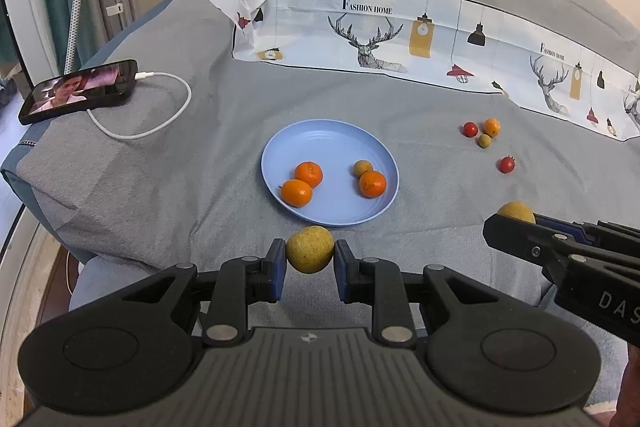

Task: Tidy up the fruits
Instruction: 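Carry both yellow-green fruits over the blue plate and lower them, then open both tools to drop the yellow-green fruits onto the plate, then withdraw both tools and move them toward the red cherry tomatoes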

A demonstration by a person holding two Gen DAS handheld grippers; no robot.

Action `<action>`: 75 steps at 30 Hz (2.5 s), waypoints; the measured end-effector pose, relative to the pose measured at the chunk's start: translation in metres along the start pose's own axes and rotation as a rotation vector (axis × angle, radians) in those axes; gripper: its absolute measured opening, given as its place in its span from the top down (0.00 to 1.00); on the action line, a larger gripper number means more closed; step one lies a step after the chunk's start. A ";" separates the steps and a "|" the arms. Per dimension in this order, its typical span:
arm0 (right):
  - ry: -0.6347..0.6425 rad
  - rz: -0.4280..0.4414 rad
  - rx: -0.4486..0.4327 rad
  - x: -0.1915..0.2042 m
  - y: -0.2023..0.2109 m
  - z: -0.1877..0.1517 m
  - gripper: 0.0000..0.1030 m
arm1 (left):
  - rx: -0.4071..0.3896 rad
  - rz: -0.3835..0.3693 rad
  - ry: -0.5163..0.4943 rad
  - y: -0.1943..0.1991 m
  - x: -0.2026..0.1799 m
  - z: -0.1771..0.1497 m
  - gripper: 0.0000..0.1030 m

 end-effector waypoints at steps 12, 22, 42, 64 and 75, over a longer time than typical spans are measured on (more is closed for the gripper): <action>-0.014 -0.010 0.053 -0.002 -0.023 -0.004 0.73 | 0.029 0.002 0.021 -0.020 0.006 0.004 0.73; -0.030 -0.015 0.117 -0.010 -0.056 -0.007 0.73 | 0.075 0.016 0.045 -0.050 0.017 0.016 0.73; -0.014 -0.045 0.168 -0.013 -0.172 0.024 0.73 | 0.156 0.048 0.021 -0.161 0.048 0.081 0.73; 0.205 -0.071 0.146 0.004 -0.232 0.034 0.18 | 0.208 0.112 0.026 -0.206 0.064 0.088 0.00; 0.172 -0.133 0.154 0.005 -0.141 0.003 0.03 | 0.192 0.127 0.111 -0.114 0.039 0.024 0.00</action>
Point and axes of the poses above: each gripper's, at about its wrist camera, not at the fingertips, and y roughly against the way its jaws point, x to its left, z to its top, the point moved 7 cm from there along -y, roughly the way its jaws point, and after that the axes turned 12 degrees about -z, right-handed, at the moved point
